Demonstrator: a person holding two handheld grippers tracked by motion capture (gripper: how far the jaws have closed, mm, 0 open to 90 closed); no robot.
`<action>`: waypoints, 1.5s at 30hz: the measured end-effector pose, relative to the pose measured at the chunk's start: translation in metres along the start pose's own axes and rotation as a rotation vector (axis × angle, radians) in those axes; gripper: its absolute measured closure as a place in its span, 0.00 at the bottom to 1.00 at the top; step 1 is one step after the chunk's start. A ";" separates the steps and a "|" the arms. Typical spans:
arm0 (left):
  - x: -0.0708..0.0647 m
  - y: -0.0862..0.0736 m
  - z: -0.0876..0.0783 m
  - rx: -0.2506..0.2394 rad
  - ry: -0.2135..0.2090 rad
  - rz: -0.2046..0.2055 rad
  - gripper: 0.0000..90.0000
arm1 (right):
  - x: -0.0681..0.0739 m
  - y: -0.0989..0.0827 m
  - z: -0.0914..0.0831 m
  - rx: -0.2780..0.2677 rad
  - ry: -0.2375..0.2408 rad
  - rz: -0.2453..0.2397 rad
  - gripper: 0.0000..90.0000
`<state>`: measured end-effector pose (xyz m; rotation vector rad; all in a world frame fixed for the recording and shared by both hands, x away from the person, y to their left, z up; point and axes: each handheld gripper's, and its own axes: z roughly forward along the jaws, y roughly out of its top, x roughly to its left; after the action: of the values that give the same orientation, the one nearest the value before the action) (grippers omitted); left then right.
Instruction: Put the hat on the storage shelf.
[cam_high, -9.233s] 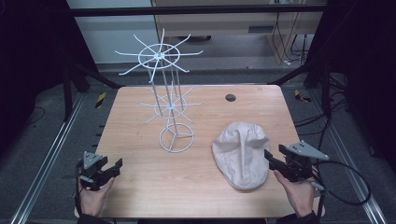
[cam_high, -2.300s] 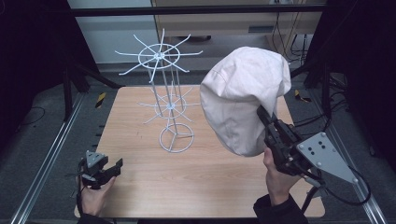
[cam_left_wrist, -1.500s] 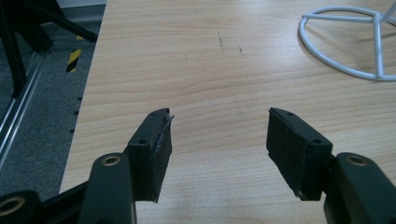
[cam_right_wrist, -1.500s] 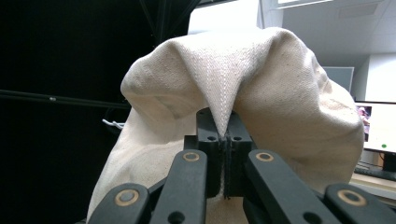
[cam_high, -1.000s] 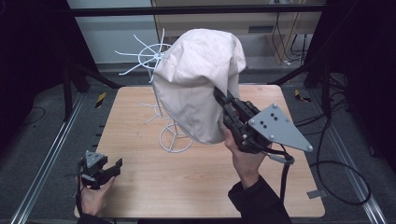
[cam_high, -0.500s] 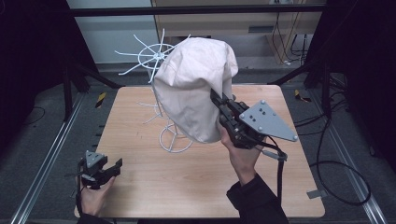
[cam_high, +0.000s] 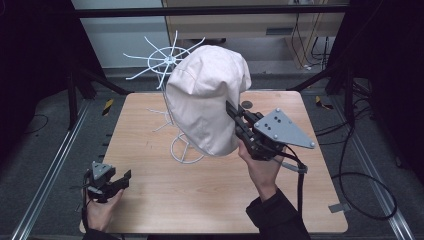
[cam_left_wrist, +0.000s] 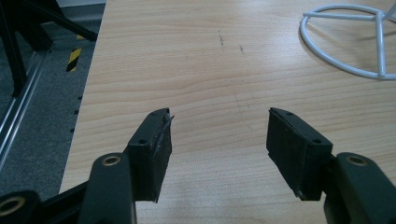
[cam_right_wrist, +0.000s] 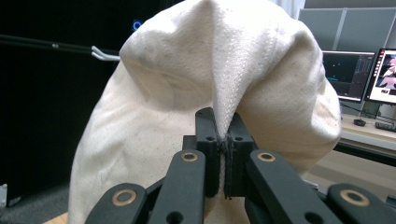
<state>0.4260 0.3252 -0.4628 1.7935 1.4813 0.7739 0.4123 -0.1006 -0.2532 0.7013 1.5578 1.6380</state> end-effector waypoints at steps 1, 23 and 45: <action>0.000 0.000 0.000 0.001 0.000 0.001 0.44 | 0.000 -0.001 0.000 0.009 0.003 -0.001 0.97; 0.000 0.000 0.000 0.004 0.000 0.001 0.44 | -0.006 -0.023 0.004 0.118 0.022 -0.017 0.92; 0.000 0.000 0.001 0.008 -0.002 0.003 0.44 | -0.006 -0.046 0.015 0.212 0.041 0.015 0.85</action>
<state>0.4265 0.3253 -0.4635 1.8023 1.4826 0.7692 0.4345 -0.0981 -0.2961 0.7959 1.7777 1.5196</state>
